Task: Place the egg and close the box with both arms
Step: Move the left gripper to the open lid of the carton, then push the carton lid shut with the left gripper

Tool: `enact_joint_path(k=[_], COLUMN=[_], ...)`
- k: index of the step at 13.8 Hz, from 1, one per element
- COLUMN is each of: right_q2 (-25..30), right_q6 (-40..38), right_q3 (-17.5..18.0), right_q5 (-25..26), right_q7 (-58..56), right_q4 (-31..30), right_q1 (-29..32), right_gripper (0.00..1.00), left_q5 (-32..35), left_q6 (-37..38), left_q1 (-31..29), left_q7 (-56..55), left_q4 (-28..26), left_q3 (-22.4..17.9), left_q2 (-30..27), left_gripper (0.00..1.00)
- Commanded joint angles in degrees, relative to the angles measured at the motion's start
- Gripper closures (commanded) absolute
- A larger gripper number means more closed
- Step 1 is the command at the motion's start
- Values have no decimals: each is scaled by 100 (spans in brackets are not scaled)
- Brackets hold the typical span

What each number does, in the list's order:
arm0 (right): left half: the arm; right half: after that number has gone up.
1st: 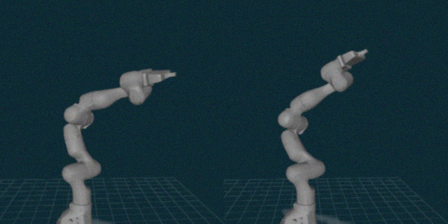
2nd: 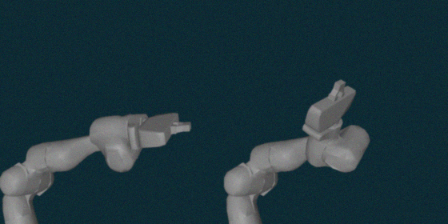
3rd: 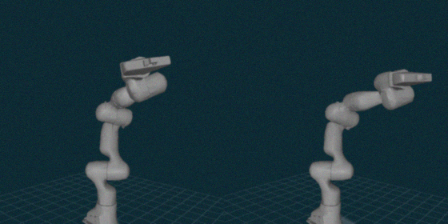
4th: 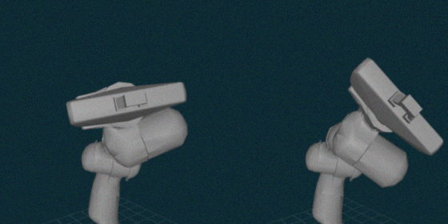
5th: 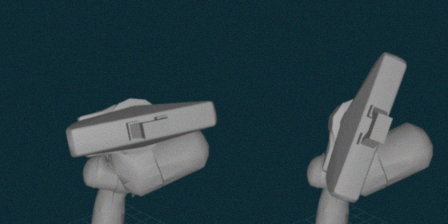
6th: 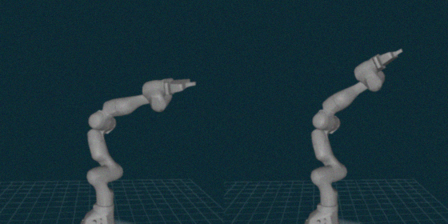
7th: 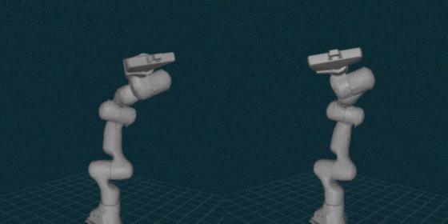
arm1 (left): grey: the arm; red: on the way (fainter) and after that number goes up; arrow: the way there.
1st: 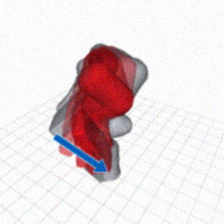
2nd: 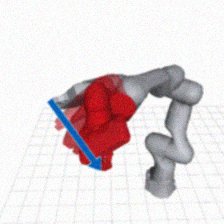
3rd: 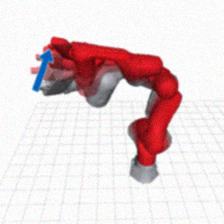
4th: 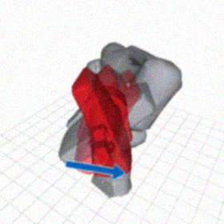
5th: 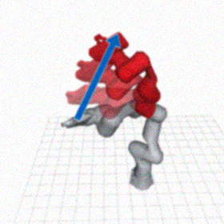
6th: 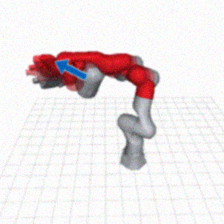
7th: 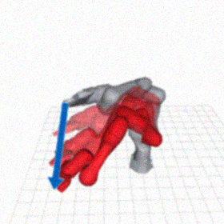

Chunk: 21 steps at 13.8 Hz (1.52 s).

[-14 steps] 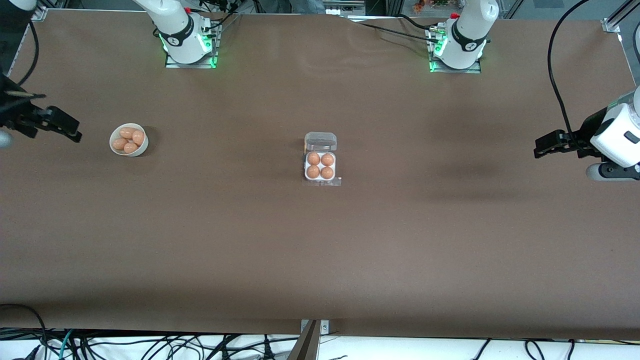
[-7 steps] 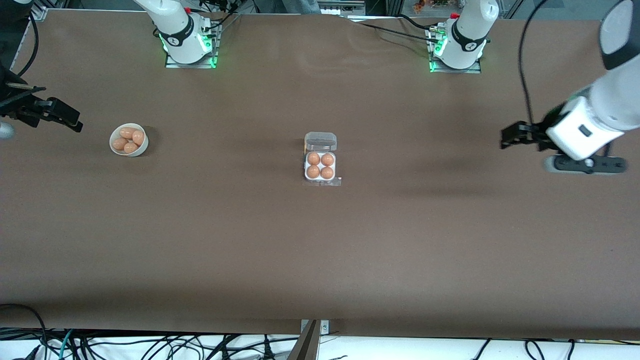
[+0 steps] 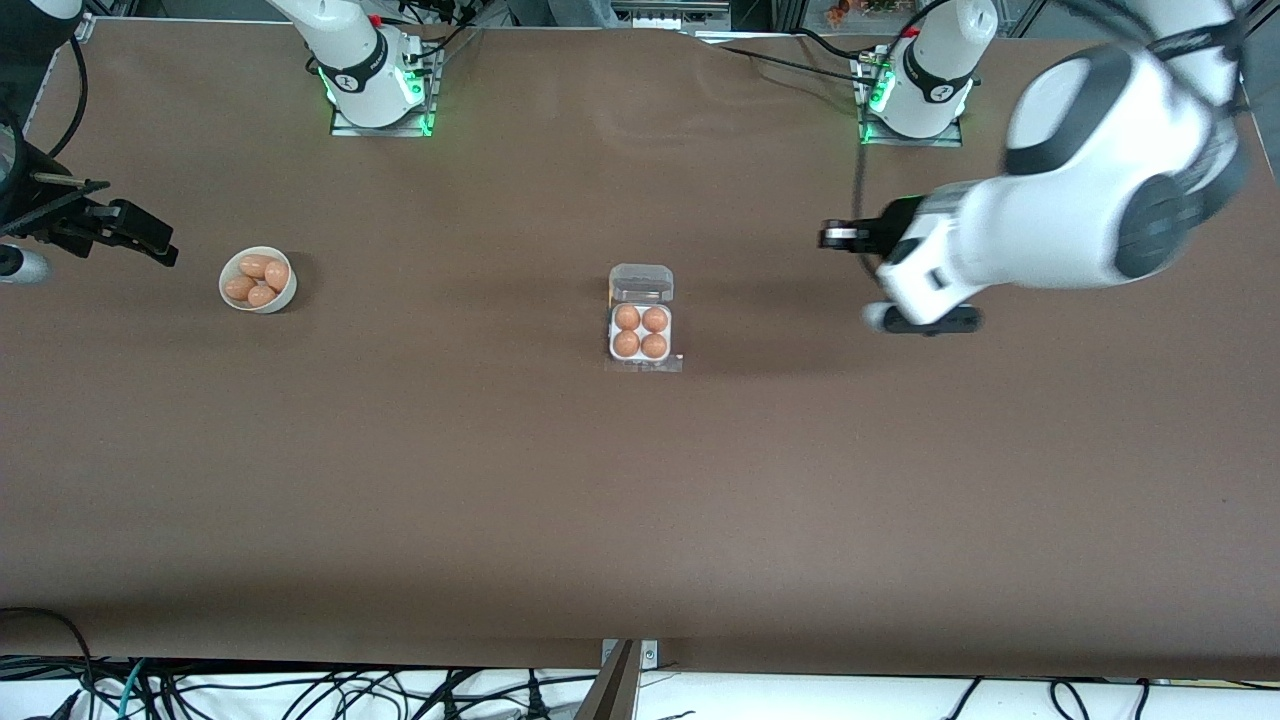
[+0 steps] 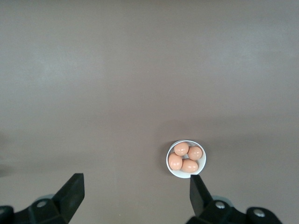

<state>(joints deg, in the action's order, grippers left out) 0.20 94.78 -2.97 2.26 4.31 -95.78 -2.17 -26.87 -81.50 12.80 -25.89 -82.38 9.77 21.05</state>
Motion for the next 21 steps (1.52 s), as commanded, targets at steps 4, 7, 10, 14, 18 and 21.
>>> enact_joint_path(k=[4,7,10,14,18,21], right_q2=[60,60,51,51,51,51], right_q6=[32,32,32,23,32,23], right_q3=[86,86,86,86,86,86], right_q5=[11,11,2,2,2,2], right_q7=[-26,-35,-35,-35,-35,-35], right_q4=[-46,-46,-46,-46,-46,-46], right_q1=[94,94,94,94,94,94], right_gripper=[0,0,0,0,0,0], left_q5=[-502,-539,-521,-521,-425,-363], left_q6=[-321,-523,-796,-1367,-1676,-1719], left_q1=[952,1285,1575,1786,1998,1998], left_q7=[-320,-329,-338,-609,-654,-645], left_q4=[196,187,187,178,178,187], left_q3=[-45,-54,-54,-54,-89,-124], left_q2=[1163,1498,1797,2017,2202,2219], left_gripper=[100,99,99,99,99,99])
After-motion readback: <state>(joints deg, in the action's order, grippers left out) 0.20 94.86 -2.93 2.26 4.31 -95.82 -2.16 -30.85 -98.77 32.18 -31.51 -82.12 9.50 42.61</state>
